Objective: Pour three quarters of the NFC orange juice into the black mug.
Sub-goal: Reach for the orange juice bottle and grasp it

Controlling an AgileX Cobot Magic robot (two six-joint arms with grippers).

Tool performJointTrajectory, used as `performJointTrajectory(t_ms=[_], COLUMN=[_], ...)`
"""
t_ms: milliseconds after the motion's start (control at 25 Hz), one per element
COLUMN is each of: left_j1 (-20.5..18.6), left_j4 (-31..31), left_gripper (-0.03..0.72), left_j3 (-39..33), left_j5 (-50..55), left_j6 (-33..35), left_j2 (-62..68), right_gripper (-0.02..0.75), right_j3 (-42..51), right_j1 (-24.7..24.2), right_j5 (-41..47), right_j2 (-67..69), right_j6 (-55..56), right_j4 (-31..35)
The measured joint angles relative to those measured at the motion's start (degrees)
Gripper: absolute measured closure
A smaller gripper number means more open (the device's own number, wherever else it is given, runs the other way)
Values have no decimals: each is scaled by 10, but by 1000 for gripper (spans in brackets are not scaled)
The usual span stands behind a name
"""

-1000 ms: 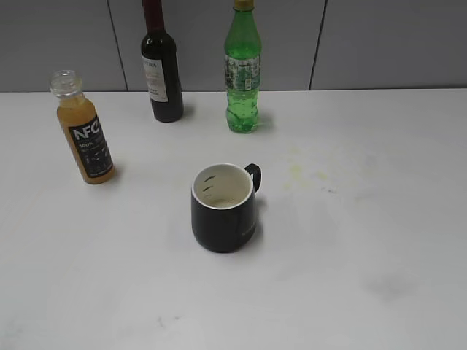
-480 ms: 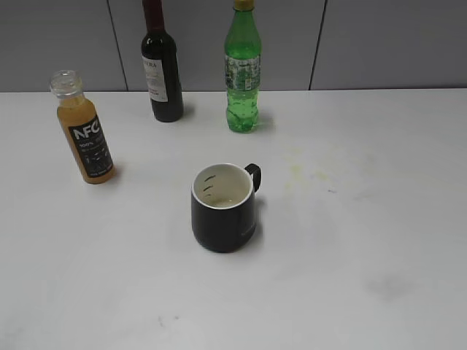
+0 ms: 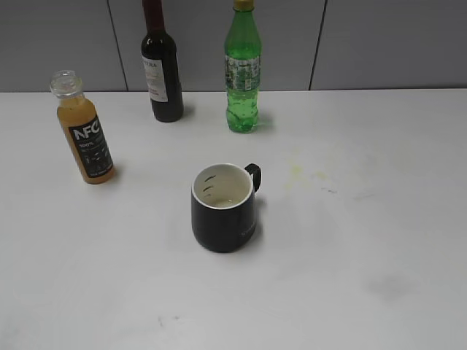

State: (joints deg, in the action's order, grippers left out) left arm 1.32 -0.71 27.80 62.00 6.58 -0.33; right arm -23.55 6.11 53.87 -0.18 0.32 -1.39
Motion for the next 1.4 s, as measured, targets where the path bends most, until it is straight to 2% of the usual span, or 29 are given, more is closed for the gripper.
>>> performJointTrajectory(t_ms=[120, 200, 280, 320, 400, 800, 920, 1200, 1400], left_j1=[0, 0, 0, 0, 0, 0, 0, 0, 0], left_j4=[0, 0, 0, 0, 0, 0, 0, 0, -23], left_gripper=[416, 307, 145, 95, 58, 42, 42, 42, 42], left_j3=[0, 0, 0, 0, 0, 1, 8, 12, -10], left_j5=[0, 0, 0, 0, 0, -3, -34, -236, -446], left_j6=[0, 0, 0, 0, 0, 0, 0, 2, 4], left_j2=[0, 0, 0, 0, 0, 0, 6, 139, 280], right_gripper=[153, 153, 153, 153, 153, 153, 153, 153, 153], right_j3=[0, 0, 0, 0, 0, 0, 0, 0, 0], right_j1=[0, 0, 0, 0, 0, 0, 0, 0, 0], right_j5=[0, 0, 0, 0, 0, 0, 0, 0, 0], right_j2=[0, 0, 0, 0, 0, 0, 0, 0, 0], right_j6=[0, -3, -3, 0, -3, -3, -3, -3, -3], right_j4=[0, 0, 0, 0, 0, 0, 0, 0, 0])
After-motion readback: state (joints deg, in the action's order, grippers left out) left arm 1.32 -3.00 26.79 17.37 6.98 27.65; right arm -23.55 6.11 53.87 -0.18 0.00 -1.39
